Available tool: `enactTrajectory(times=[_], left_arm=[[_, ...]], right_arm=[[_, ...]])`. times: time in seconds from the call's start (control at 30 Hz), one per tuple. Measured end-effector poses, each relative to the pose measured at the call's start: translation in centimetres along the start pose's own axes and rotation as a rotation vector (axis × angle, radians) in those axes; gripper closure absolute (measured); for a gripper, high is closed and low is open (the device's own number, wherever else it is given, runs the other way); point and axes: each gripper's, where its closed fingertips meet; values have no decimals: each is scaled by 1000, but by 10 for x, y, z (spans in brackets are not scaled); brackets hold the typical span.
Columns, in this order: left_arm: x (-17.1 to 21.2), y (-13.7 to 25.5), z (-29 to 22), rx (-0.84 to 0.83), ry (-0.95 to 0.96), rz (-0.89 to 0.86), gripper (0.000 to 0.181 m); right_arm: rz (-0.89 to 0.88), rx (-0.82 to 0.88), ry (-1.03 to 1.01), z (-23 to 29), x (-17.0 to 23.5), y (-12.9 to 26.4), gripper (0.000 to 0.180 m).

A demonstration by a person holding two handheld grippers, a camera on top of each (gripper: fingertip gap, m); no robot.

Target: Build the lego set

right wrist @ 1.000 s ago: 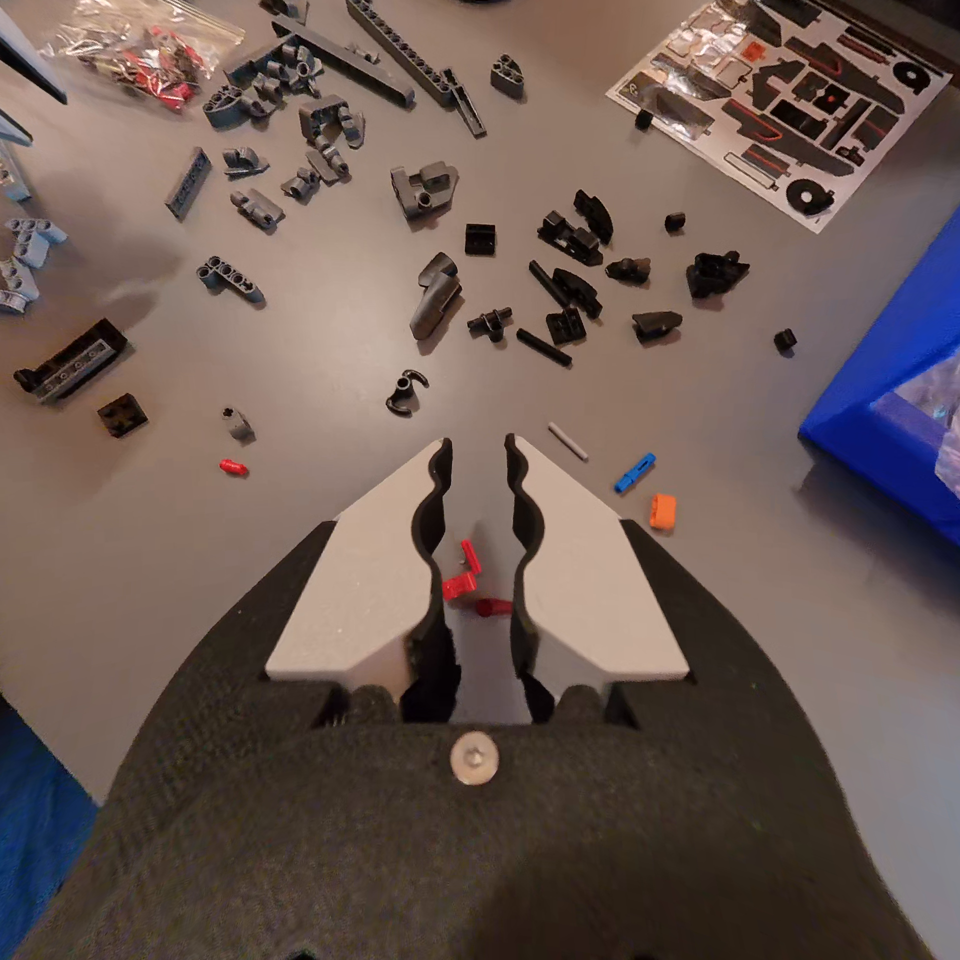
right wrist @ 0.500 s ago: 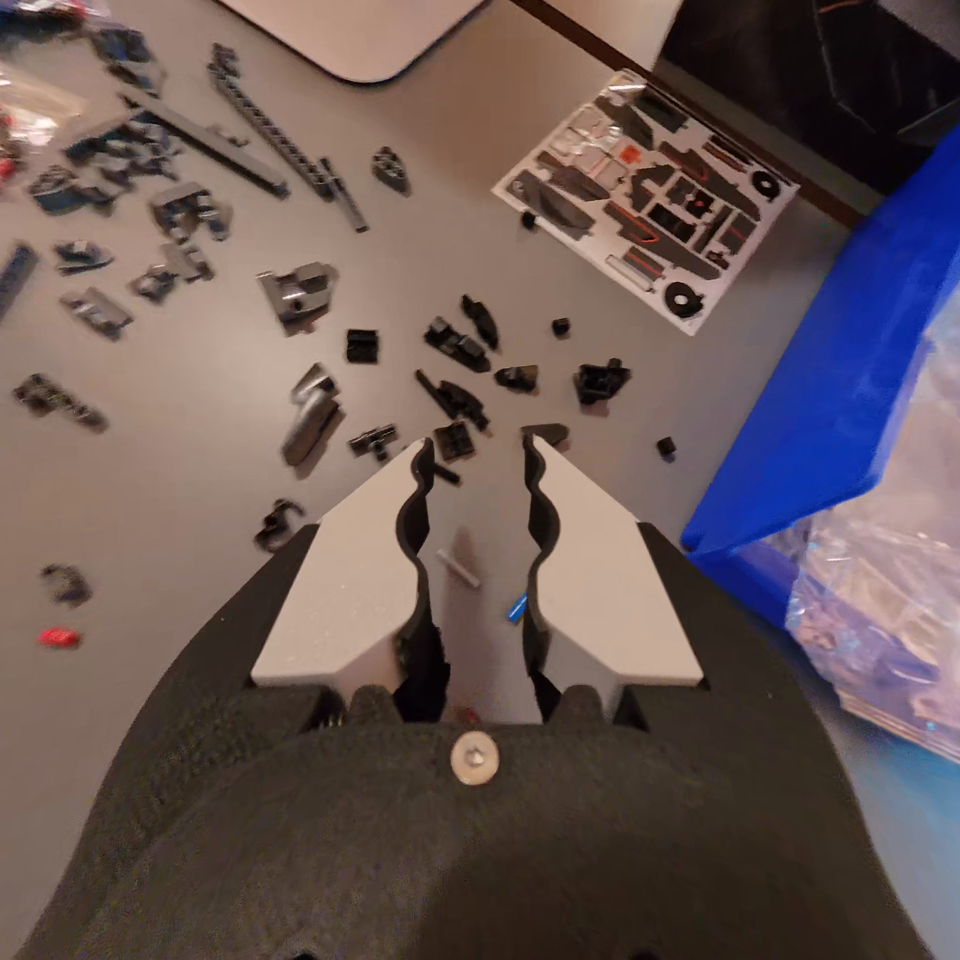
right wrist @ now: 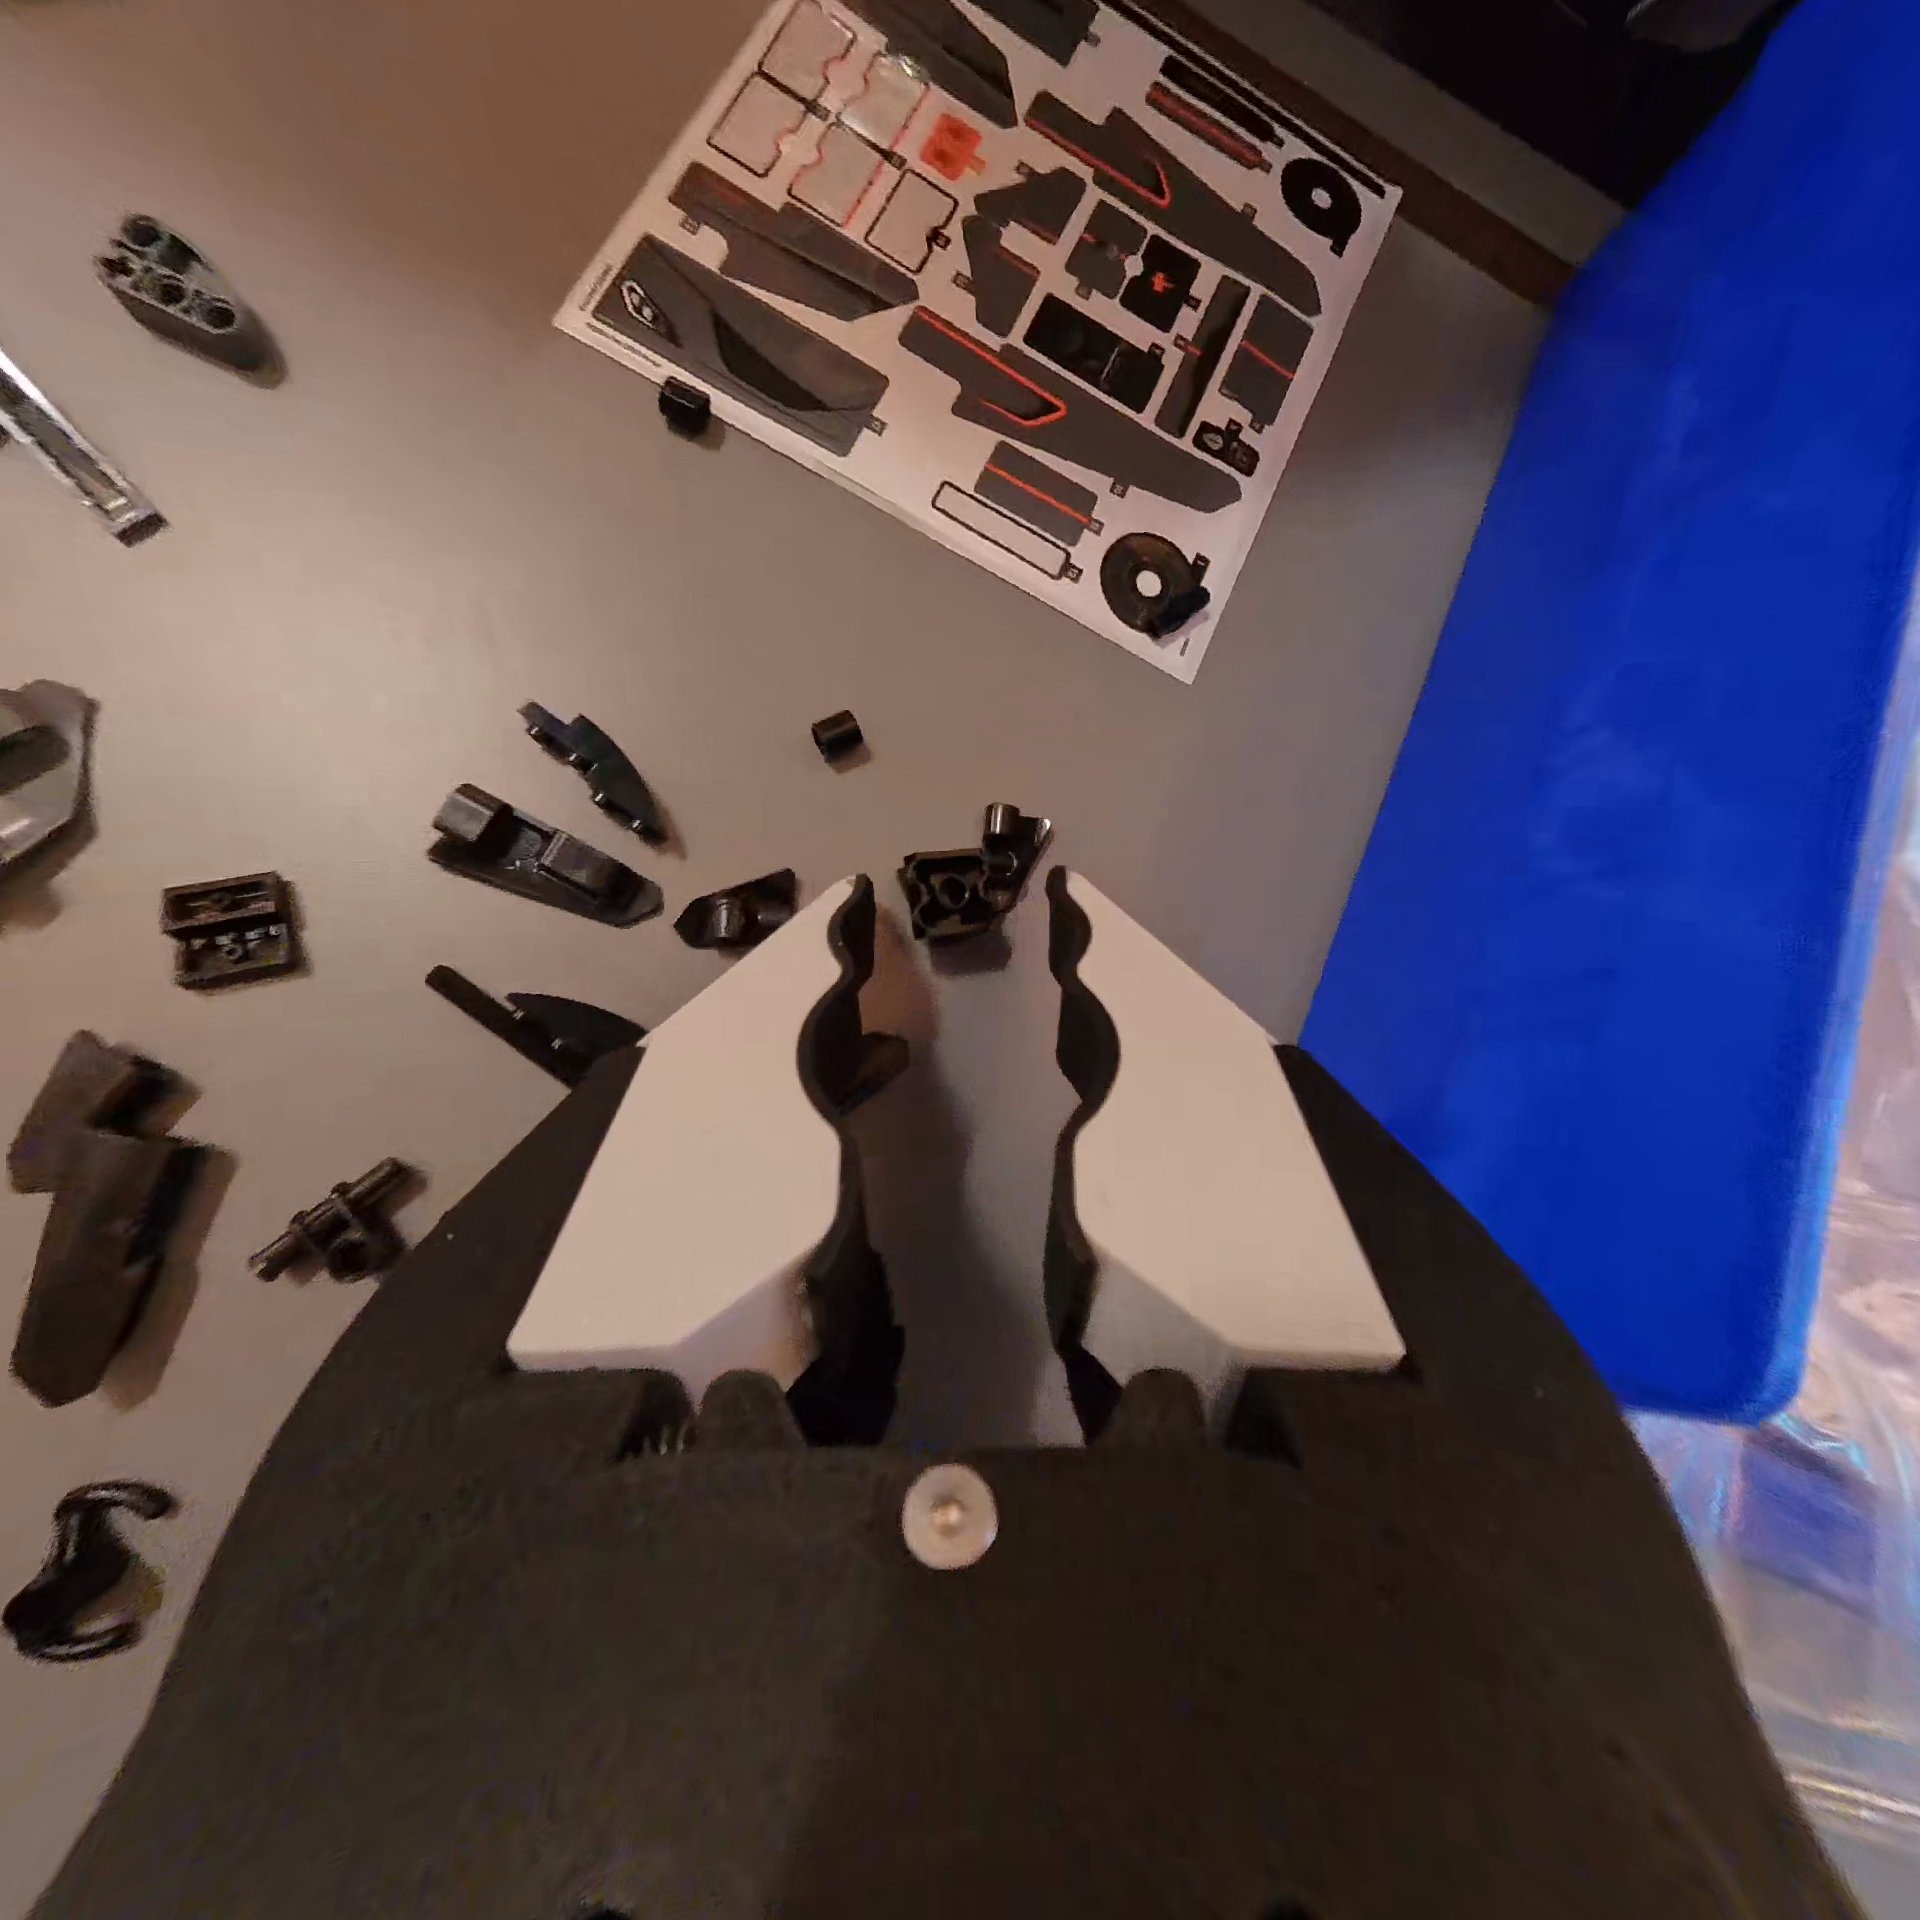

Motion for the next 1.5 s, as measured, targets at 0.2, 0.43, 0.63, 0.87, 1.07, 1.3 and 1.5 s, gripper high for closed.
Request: enactTrajectory(times=[0.2, 0.43, 0.63, 0.87, 1.07, 1.3, 1.5], left_arm=[[1, 0, 3, 4, 3, -9, 164], [-3, 0, 5, -10, 9, -29, 163], [-27, -1, -8, 1, 16, -105, 161], [-44, -12, -32, 18, -36, -151, 158], [-89, -7, -41, -35, -63, -300, 147], [-122, -11, -55, -92, -159, -411, 140], [-134, -12, -65, -142, -235, -463, 147]], right_arm=[[-15, -45, -27, 3, 2, -2, 166], [-150, -173, -50, 29, -13, 27, 167], [-425, -580, -270, 91, -33, 87, 167], [-509, -797, -394, 131, -17, 115, 168], [-655, -1094, -478, 177, -29, 152, 168], [-719, -1255, -523, 202, -37, 170, 168], [-694, -1331, -549, 224, -33, 169, 168]])
Point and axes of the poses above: each gripper's, where its closed fingertips meet, y back along the fingers, x out of its underside, z = x × y across the jaws, and after that the axes turned 12 degrees about -x, right-handed
